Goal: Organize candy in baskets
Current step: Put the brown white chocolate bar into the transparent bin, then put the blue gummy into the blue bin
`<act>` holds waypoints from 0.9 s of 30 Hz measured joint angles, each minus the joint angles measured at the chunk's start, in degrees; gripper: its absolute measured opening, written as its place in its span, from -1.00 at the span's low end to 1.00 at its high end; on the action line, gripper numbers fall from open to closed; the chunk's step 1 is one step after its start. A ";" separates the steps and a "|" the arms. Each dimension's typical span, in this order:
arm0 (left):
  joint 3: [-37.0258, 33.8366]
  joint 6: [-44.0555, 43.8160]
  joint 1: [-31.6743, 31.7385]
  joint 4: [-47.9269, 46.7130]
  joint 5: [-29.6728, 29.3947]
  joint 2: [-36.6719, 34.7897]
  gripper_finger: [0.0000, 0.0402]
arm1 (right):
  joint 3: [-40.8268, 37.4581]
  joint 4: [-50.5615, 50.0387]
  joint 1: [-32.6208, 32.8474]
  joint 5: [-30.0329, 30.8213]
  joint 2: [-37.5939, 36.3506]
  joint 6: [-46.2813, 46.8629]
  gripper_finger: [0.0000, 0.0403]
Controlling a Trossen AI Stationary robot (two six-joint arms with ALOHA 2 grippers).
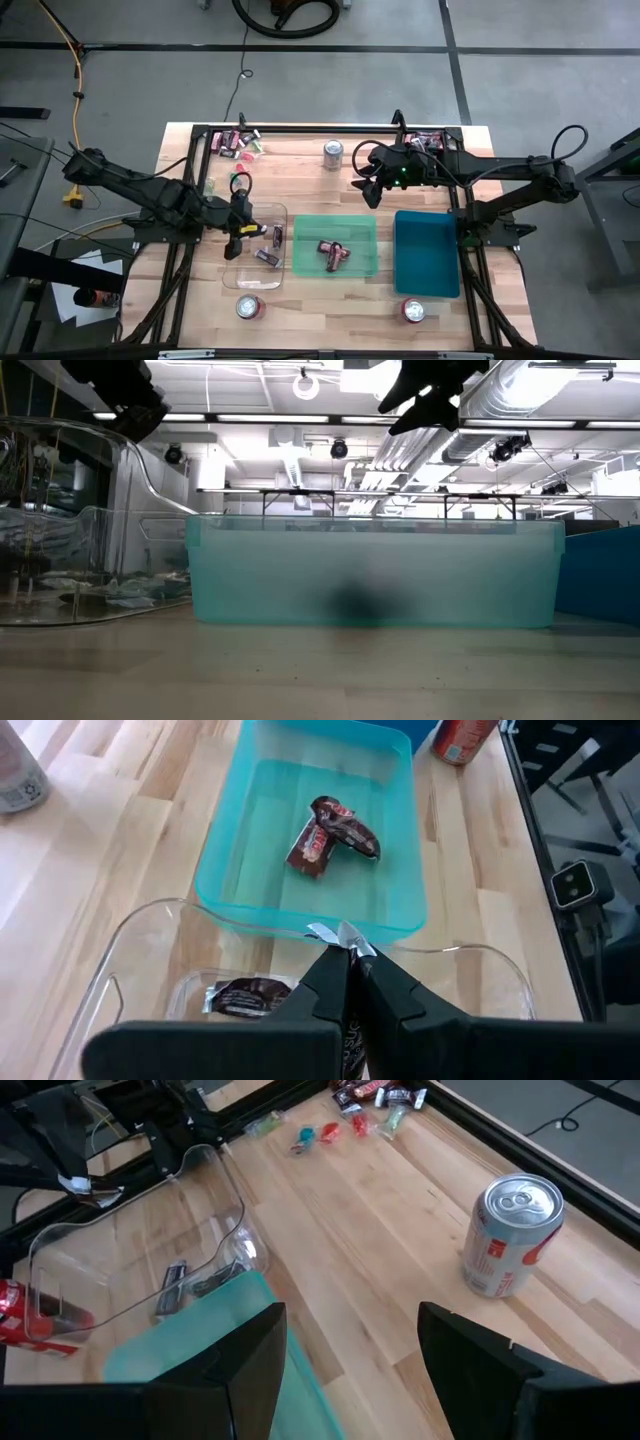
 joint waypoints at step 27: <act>16.08 -1.28 7.26 -11.16 -14.46 0.04 0.08 | 0.00 -0.04 -0.17 -1.04 0.00 -0.02 0.10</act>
